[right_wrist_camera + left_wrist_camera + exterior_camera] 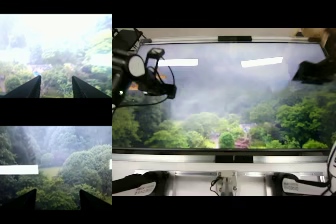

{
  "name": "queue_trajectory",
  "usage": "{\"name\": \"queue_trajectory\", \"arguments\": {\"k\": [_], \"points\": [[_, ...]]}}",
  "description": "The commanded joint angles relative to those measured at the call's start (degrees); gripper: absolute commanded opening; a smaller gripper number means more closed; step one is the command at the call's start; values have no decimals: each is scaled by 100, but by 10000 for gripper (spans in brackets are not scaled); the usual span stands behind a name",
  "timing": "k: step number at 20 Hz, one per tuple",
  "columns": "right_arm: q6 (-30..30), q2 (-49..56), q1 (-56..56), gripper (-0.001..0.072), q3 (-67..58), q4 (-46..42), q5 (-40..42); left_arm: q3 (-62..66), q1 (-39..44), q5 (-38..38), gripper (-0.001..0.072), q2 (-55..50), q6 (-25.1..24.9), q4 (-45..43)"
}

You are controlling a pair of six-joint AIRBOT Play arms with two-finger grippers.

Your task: Fold the shirts.

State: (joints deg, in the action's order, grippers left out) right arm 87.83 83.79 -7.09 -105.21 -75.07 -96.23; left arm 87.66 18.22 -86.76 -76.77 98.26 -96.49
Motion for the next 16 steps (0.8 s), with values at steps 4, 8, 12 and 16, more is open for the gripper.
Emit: {"name": "queue_trajectory", "arguments": {"k": [4,8,12,16], "points": [[240,186,1174,507,723,-125,409,-756,-39,385,645,122,254,356],[238,186,1333,506,723,-81,413,-756,-39,385,645,120,254,356],[238,186,1327,507,723,-48,413,-756,-39,382,645,120,256,356],[238,186,1327,506,723,-48,413,-756,-39,382,645,120,256,356]]}}
